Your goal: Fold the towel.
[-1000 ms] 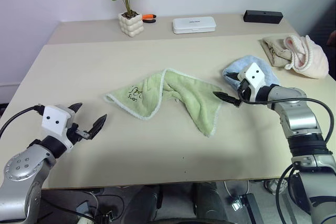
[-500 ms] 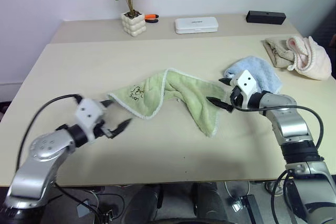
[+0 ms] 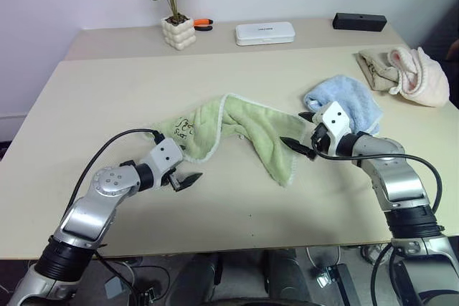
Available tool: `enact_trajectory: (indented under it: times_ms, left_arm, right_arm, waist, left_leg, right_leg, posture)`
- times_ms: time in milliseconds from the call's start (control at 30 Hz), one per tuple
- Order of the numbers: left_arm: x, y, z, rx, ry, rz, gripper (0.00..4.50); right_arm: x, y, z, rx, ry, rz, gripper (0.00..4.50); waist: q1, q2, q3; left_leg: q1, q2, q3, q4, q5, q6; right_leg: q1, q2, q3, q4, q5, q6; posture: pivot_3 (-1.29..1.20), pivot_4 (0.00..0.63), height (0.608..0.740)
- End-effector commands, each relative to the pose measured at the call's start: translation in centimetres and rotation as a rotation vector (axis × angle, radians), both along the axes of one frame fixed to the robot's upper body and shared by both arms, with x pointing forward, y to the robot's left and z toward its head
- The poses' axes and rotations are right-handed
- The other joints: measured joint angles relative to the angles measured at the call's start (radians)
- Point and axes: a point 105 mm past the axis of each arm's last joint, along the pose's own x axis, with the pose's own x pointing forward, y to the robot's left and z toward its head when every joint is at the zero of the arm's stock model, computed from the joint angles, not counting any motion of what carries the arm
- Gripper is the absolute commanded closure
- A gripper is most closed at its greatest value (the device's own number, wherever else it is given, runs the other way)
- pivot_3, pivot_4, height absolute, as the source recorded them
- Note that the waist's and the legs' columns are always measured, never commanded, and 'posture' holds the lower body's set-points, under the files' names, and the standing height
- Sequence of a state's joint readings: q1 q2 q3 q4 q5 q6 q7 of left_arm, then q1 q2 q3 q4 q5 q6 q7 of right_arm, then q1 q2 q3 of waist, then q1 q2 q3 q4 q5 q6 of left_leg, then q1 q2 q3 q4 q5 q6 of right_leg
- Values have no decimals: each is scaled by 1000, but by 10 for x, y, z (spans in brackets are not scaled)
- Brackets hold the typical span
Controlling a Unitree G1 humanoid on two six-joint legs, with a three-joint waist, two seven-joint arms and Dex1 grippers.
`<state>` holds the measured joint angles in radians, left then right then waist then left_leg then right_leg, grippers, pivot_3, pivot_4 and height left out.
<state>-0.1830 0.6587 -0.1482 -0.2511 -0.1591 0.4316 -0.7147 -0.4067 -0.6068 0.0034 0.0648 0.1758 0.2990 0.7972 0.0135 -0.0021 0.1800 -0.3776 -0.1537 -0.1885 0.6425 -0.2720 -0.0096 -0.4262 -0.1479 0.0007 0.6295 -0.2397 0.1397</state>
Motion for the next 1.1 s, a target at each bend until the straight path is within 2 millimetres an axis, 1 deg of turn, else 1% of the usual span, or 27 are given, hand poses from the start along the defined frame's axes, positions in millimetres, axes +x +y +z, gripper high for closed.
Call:
enact_trajectory:
  times_ms: [33, 133, 200, 233, 267, 333, 367, 400, 467, 533, 633, 700, 733, 767, 800, 933, 1000, 1100]
  left_arm:
    - [6, 0, -3, -2, 2, 26, 61]
    - [12, -1, -4, -25, -13, 50, 61]
    - [15, -2, -4, -33, -20, 58, 587]
    - [16, -3, -4, -43, -25, 63, 928]
    - [17, -3, -4, -48, -30, 65, 1402]
    - [18, -3, -3, -54, -39, 65, 2473]
    - [18, -3, -3, -57, -43, 65, 2881]
    - [19, -2, -3, -58, -47, 65, 3386]
    - [19, -1, -3, -56, -53, 69, 4467]
    - [19, 5, -1, -48, -68, 90, 4467]
    - [19, 12, 7, -66, -108, 120, 4467]
    - [15, 21, 22, -128, -143, 151, 4467]
    - [10, 28, 30, -163, -162, 163, 4467]
    - [5, 33, 34, -174, -170, 171, 4467]
    - [1, 38, 35, -172, -171, 174, 4467]
    - [-16, 52, 31, -135, -148, 178, 4467]
    - [-19, 55, 30, -129, -142, 185, 4467]
    - [-19, 56, 30, -123, -145, 191, 4467]
  right_arm:
    - [3, 4, 15, 21, -58, 13, 0]
    - [3, 7, 14, 26, -58, 18, 0]
    - [3, 8, 14, 28, -58, 19, 0]
    - [3, 7, 13, 28, -58, 19, 0]
    - [3, 7, 13, 28, -58, 18, 0]
    - [2, 7, 13, 28, -59, 17, 0]
    - [2, 6, 13, 27, -59, 16, 0]
    - [2, 5, 14, 26, -60, 15, 0]
    - [2, 5, 14, 23, -60, 13, 0]
    - [2, 5, 15, 20, -60, 12, 0]
    - [3, 6, 17, 19, -62, 13, 0]
    - [6, 7, 20, 13, -58, 12, 0]
    - [9, 7, 19, -3, -45, 6, 0]
    - [11, 6, 18, -12, -29, -2, 0]
    - [15, 6, 17, -15, -12, -11, 0]
    - [41, -6, 11, -50, 36, -123, 0]
    - [50, -9, 5, -57, 78, -153, 0]
    - [56, -9, -1, -37, 140, -172, 0]
  waist:
    - [2, 0, 0]
    - [2, 0, 0]
    - [1, 0, 0]
    - [1, 0, 0]
    - [1, 0, 0]
    - [0, 0, 0]
    - [0, 0, 0]
    - [-1, 0, 0]
    - [-2, 0, 0]
    - [-1, 0, 0]
    - [-3, 0, 0]
    - [-4, 0, 0]
    - [-7, 0, 0]
    - [-9, 0, 0]
    - [-9, 0, 0]
    - [-3, 0, 0]
    - [-1, 0, 0]
    - [2, 0, 0]
  left_leg:
    - [0, 0, 0, 0, 0, 0]
    - [0, 0, 0, 1, 0, 0]
    - [0, 0, 0, 2, 0, 0]
    - [0, 0, 0, 2, 0, 0]
    - [0, 0, 0, 2, 0, 0]
    - [0, 0, 0, 2, 0, 0]
    - [0, 0, 0, 2, 0, 0]
    - [0, 0, 0, 2, 0, 0]
    - [0, 0, 0, 2, 0, 0]
    - [0, 0, 0, 2, 0, 0]
    - [0, 0, 0, 2, 0, 0]
    - [0, 0, 0, 1, 0, 0]
    - [0, 0, 0, 1, 0, 0]
    - [0, 0, 0, 1, 0, 0]
    - [0, 0, 0, 1, 0, 0]
    - [0, 0, 1, 1, 0, 0]
    - [0, 0, 1, 1, 0, 0]
    - [-1, 0, 0, 1, 0, 0]
  right_leg:
    - [0, 0, 0, 0, 0, 0]
    - [1, 0, 0, 0, 1, 1]
    - [1, 0, 0, 0, 1, 1]
    - [1, 0, 0, 0, 1, 1]
    - [1, 0, 0, 0, 1, 1]
    - [1, 0, 0, 0, 1, 1]
    - [1, 0, 0, 0, 1, 1]
    - [1, 0, 0, 0, 1, 1]
    - [1, 0, 0, 0, 1, 1]
    - [1, 0, 0, 0, 1, 1]
    - [1, 0, 0, 0, 1, 1]
    - [1, 0, 0, 0, 1, 1]
    - [0, 0, 0, 0, 1, 1]
    - [0, 0, 1, 0, 1, 1]
    - [0, 0, 1, 0, 1, 1]
    - [0, 0, 1, 0, 1, 1]
    - [0, 0, 1, 0, 1, 0]
    - [0, 0, 0, 0, 2, 0]
  posture:
    - [0, 150, 740]
    - [0, 150, 740]
    - [0, 150, 740]
    - [0, 150, 740]
    - [0, 150, 740]
    - [0, 150, 740]
    - [0, 150, 740]
    - [0, 150, 740]
    - [0, 150, 740]
    - [0, 150, 740]
    - [0, 150, 740]
    - [0, 150, 740]
    - [0, 150, 740]
    - [0, 150, 740]
    - [0, 150, 740]
    - [0, 150, 740]
    - [0, 150, 740]
    - [0, 150, 740]
